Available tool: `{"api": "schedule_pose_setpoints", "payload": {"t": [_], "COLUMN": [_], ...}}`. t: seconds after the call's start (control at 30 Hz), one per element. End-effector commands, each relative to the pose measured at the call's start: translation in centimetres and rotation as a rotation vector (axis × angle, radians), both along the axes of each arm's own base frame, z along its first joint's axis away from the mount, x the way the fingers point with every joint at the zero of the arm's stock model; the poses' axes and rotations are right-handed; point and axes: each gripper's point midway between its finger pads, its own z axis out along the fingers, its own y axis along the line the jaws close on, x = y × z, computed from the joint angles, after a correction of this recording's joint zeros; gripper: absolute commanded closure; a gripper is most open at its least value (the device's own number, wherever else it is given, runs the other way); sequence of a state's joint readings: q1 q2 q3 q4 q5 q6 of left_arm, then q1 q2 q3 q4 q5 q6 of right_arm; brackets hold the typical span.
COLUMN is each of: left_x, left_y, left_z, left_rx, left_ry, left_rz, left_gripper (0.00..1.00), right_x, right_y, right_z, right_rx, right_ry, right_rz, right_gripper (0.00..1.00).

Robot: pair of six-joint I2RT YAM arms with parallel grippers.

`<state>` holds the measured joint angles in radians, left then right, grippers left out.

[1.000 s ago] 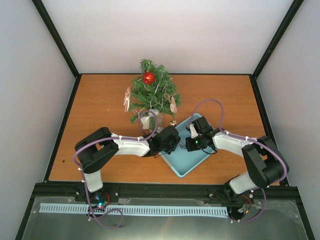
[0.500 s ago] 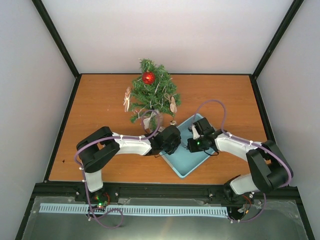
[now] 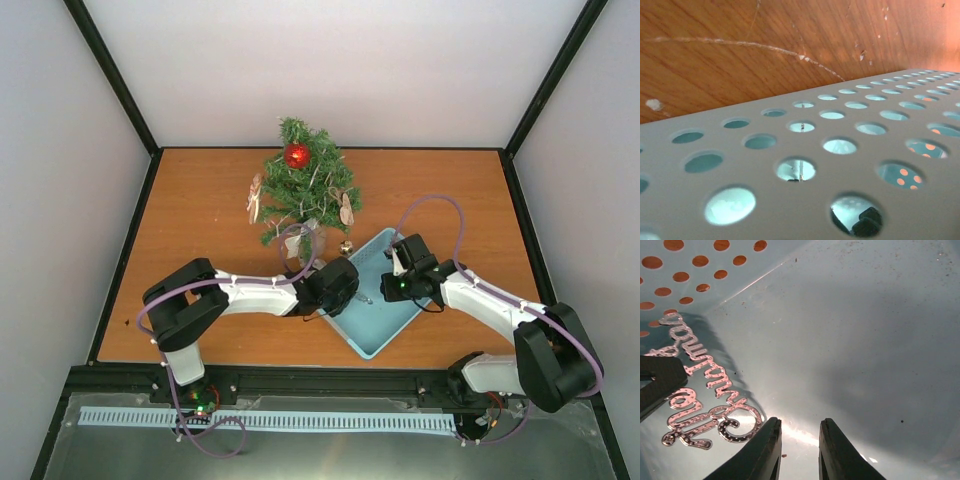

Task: Decorate the small christmas tree
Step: Pick up the decoration item from the storage box.

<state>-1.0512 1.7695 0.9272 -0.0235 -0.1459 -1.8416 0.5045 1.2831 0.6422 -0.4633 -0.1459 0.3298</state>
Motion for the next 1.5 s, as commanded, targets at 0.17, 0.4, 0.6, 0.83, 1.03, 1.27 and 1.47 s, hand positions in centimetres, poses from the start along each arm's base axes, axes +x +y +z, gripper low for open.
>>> {"api": "schedule_pose_setpoints", "payload": {"t": [0.17,0.4,0.6,0.83,1.03,1.27,1.47], "left_x": [0.1,-0.1,0.0,-0.8,-1.4,-1.6,-2.3], "left_y": [0.6,1.0,2.0,3.0,3.5,4.0,5.2], "left_z": [2.3,3.1,4.6,4.7,5.4,7.3,7.4], "left_rx": [0.011,0.002,0.002,-0.016,-0.033,-0.032,-0.045], "left_ry": [-0.090,-0.122,-0.170,-0.157,-0.167,-0.222,-0.213], "left_rz": [-0.001,-0.006,0.002,0.004,-0.021,-0.056,-0.044], "left_gripper": [0.99,0.99,0.99,0.99,0.99,0.99,0.99], "right_x": [0.2,0.7,1.4,2.1,3.3,4.2,4.3], "right_y": [-0.5,-1.0,-0.9,-0.7,-1.0,-1.0,-1.4], "right_z": [0.0,0.2,1.0,1.1,1.2,0.4,-0.4], "right_rx": [-0.016,-0.038,-0.026,-0.030,-0.035,-0.027,-0.043], "right_ry": [-0.009,-0.028,-0.055,-0.061,-0.086,-0.068,-0.057], "right_rz": [-0.027,-0.056,-0.077,-0.094,-0.149,-0.202,-0.223], "right_gripper": [0.75,0.75,0.75,0.75,0.75,0.77,0.78]}}
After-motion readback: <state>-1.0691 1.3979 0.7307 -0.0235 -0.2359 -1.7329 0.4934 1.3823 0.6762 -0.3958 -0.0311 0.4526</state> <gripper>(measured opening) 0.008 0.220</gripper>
